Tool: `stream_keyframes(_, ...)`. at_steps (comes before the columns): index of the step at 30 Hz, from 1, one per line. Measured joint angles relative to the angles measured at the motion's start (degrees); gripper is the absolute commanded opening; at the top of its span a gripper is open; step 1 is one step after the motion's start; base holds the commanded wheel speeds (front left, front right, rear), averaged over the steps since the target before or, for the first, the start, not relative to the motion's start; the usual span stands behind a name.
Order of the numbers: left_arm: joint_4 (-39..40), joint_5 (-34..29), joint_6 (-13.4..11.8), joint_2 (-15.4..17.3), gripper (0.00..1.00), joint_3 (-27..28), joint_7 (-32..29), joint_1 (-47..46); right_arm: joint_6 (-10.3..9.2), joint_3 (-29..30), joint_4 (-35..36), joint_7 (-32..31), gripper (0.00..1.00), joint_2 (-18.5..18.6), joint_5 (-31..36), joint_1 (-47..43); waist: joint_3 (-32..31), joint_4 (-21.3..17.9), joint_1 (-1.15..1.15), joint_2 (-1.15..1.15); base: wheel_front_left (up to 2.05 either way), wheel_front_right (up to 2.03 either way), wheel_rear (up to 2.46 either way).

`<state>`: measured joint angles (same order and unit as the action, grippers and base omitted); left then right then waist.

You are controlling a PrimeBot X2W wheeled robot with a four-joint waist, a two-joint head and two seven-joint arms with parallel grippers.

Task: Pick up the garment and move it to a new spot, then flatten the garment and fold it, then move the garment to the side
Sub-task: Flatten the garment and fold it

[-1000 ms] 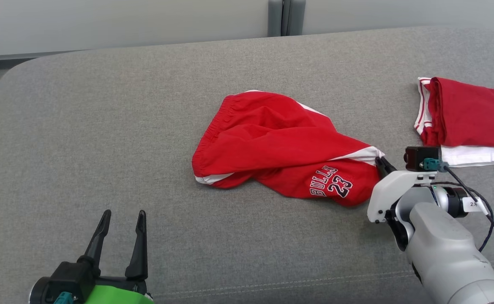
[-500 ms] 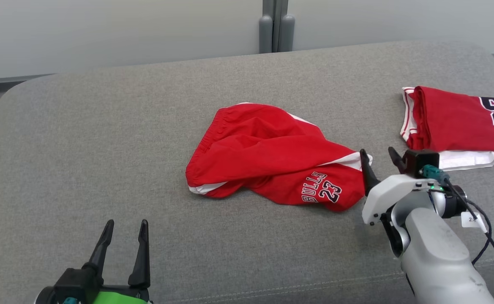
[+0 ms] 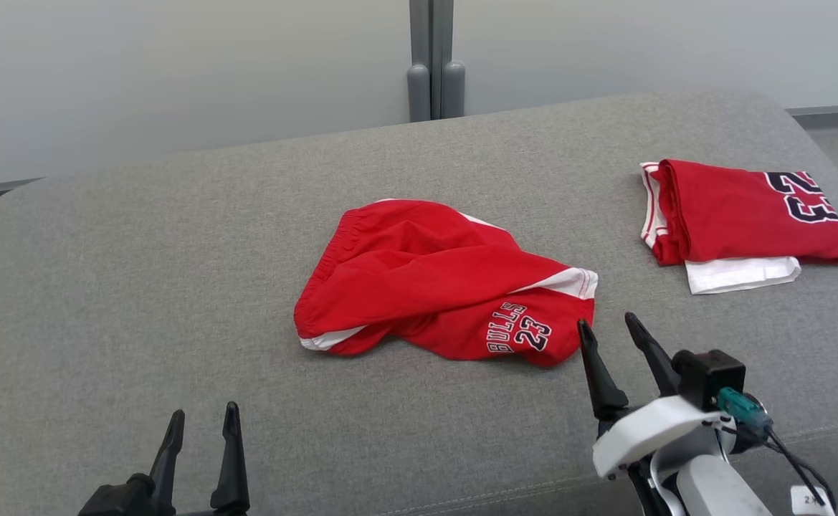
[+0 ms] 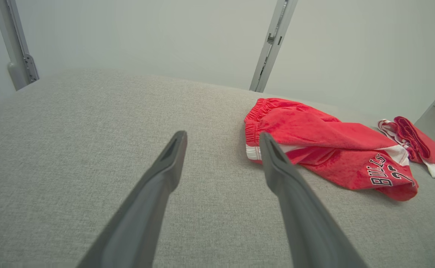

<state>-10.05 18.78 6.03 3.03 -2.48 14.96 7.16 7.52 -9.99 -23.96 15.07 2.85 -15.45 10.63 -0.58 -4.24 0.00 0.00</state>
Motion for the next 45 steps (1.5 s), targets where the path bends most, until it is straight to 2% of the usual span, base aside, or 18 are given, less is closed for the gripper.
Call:
stream_keyframes(3,-0.74,0.76,-0.67,-0.04,1.0,-0.38,0.01,0.36,0.0,-0.11,4.69,0.0,1.0,-0.01,-0.03,-3.92,-0.39,-0.82,0.0,0.0,0.0,0.0,0.0)
stream_keyframes(9,-1.53,1.85,-2.2,-0.1,1.0,-1.44,0.01,0.51,0.0,-0.04,9.58,0.0,1.0,0.01,-0.37,-8.65,-1.27,-2.52,0.0,0.0,0.0,0.0,0.0)
stream_keyframes(27,-4.23,3.28,-2.94,-0.12,1.0,-3.31,0.01,0.68,0.0,-0.99,11.29,0.0,1.0,0.0,-1.11,-10.49,-2.13,-4.05,0.0,0.0,0.0,0.0,0.0)
stream_keyframes(32,-9.12,3.59,-1.64,-0.13,1.0,-4.37,0.0,-1.01,0.0,-1.54,11.27,0.0,1.0,0.01,-1.54,-10.48,-1.43,-3.9,0.0,0.0,0.0,0.0,0.0)
stream_keyframes(39,-15.92,6.04,0.53,0.15,1.0,-6.48,-0.79,-9.42,0.0,-2.68,11.28,0.0,1.0,0.0,-1.69,-9.94,0.52,-3.58,0.0,0.0,0.0,0.0,0.0)
stream_keyframes(45,-23.71,7.76,1.1,1.42,1.0,-8.68,-3.8,-18.1,0.0,-3.74,11.98,0.0,1.0,0.0,-1.67,-7.92,3.68,-3.52,0.0,0.0,0.0,0.0,0.0)
